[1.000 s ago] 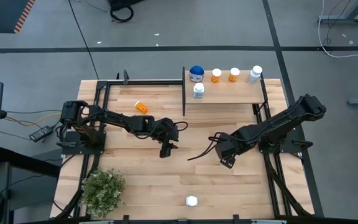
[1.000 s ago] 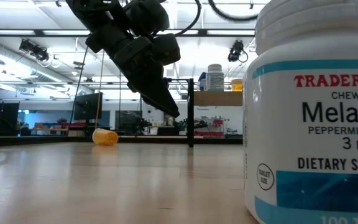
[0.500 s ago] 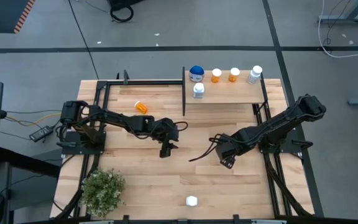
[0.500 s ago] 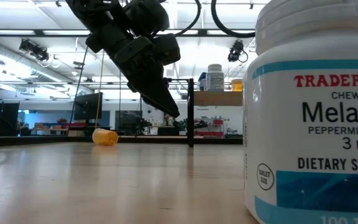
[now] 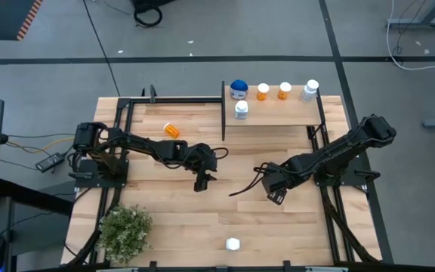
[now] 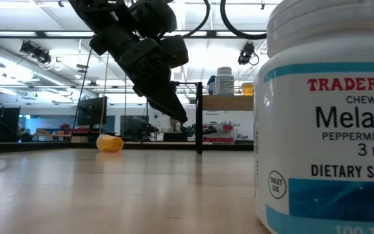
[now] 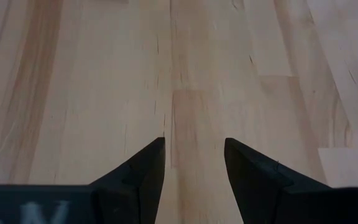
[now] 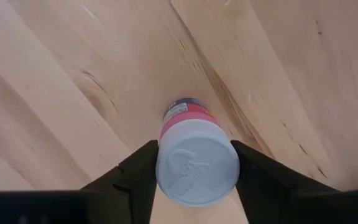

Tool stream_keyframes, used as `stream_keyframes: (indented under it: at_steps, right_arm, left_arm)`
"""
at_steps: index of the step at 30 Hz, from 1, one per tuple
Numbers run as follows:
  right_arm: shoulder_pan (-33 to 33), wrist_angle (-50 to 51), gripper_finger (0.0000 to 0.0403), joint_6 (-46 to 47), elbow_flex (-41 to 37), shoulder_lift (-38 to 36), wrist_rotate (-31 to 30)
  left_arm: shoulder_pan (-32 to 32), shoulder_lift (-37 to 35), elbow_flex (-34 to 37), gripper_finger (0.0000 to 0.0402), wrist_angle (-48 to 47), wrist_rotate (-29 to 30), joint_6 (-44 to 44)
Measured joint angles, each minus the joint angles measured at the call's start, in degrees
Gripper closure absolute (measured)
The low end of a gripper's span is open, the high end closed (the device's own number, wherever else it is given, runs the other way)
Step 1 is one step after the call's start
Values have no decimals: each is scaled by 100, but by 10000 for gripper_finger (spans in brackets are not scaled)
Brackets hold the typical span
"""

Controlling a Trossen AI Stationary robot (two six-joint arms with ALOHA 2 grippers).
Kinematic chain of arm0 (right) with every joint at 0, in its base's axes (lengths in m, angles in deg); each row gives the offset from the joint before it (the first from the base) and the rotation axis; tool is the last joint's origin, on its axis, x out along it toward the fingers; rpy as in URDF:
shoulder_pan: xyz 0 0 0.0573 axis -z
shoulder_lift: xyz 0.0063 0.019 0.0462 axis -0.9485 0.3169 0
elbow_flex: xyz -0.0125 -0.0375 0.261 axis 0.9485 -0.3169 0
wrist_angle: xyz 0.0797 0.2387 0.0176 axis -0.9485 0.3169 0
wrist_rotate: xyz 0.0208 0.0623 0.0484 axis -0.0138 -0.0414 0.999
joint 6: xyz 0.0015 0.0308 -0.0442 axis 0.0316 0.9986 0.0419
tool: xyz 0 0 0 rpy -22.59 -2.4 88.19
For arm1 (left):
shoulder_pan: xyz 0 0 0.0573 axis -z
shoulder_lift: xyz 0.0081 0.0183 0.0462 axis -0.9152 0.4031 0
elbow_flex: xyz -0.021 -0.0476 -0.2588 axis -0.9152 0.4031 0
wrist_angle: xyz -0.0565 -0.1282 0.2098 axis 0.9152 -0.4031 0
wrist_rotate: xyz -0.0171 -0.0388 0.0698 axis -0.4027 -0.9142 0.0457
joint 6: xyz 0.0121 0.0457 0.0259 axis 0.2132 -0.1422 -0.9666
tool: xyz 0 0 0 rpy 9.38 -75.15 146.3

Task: Pick and place medicine bottles onto shelf by color
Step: Put the pink pill bottle on the shelf

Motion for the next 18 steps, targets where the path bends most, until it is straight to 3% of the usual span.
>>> stream_keyframes:
  at_steps: [8,13,18]
  right_arm:
    - [323,703,222,-495,748,3,2]
    - [957,1743,213,-1175,1991,3,-218]
    - [2078,2332,215,-1881,3356,2,-401]
  left_arm:
    - [1,0,0,229,0,0,28]
    - [1,0,0,228,-1,1,35]
    - [1,0,0,228,0,1,36]
